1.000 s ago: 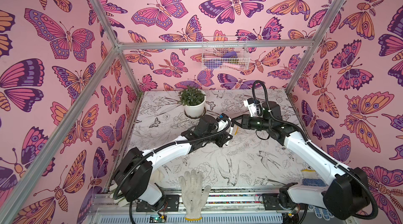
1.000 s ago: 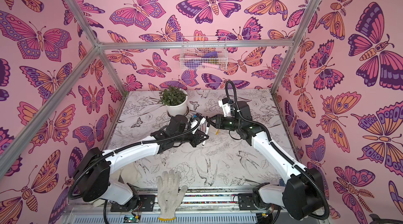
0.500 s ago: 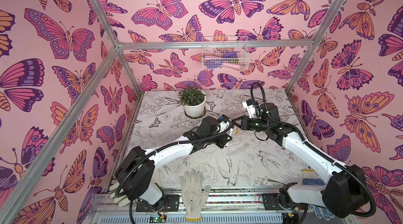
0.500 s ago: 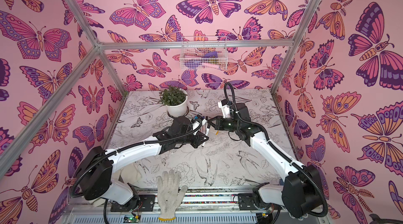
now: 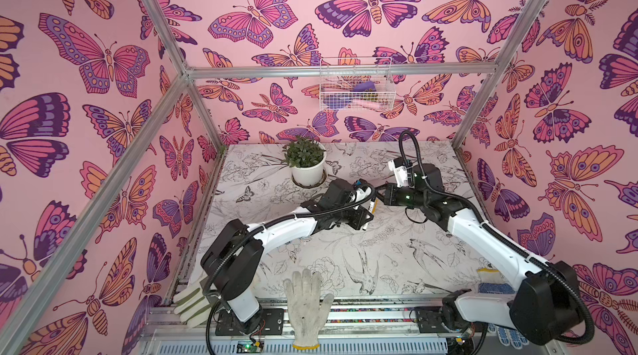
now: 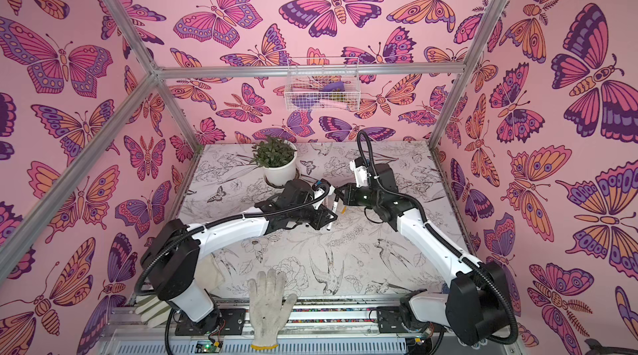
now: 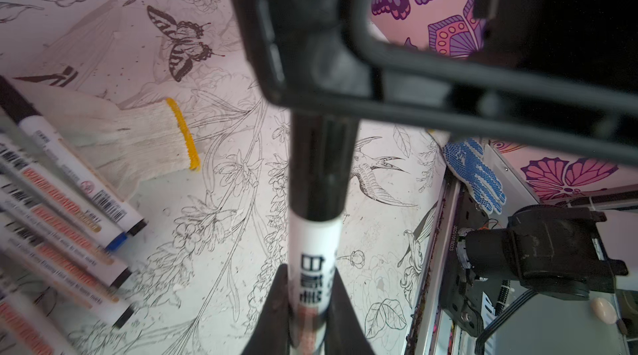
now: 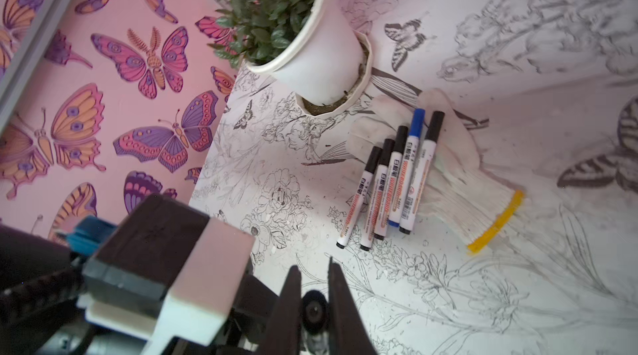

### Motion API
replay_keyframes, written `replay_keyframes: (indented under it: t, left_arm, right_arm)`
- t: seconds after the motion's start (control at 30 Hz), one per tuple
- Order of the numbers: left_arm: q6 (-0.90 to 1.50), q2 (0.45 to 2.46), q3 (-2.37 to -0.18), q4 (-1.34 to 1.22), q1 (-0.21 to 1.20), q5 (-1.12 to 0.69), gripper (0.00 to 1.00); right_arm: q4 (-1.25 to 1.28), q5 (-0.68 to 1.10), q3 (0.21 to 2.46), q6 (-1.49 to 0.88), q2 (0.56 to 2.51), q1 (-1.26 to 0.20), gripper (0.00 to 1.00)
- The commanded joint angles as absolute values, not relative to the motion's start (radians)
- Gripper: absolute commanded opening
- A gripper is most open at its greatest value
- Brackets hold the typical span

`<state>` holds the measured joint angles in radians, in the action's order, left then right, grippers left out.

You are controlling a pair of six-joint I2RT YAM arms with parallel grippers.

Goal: Insert pens into pen caps
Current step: Put on the pen cap to the pen, then place the pen at the center of the table.

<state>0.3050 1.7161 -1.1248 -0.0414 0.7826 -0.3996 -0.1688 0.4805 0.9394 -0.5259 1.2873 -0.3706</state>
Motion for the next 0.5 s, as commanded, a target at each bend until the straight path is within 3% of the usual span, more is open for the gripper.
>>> replay_keyframes:
  t: [0.0, 0.07, 0.13, 0.27, 0.47]
  left_arm:
    - [0.392, 1.802, -1.136, -0.188, 0.729, -0.315, 0.0]
    - [0.427, 1.841, -1.124, -0.227, 0.729, -0.316, 0.0]
    - [0.438, 1.874, -1.135, -0.236, 0.729, -0.32, 0.0]
    - [0.44, 1.935, -1.197, -0.218, 0.729, -0.345, 0.0]
    - [0.461, 2.055, -1.307, -0.101, 0.729, -0.286, 0.0]
  right_arm:
    - [-0.24, 0.467, 0.884, -0.609, 1.25, -0.347, 0.45]
    - [-0.154, 0.391, 0.856, -0.662, 1.204, -0.324, 0.63]
    - [-0.098, 0.326, 0.837, -0.681, 1.173, -0.307, 0.73]
    - [-0.128, 0.205, 0.834, -0.664, 1.146, -0.296, 0.77]
    - [-0.138, 0.235, 0.817, -0.674, 1.152, -0.267, 0.76]
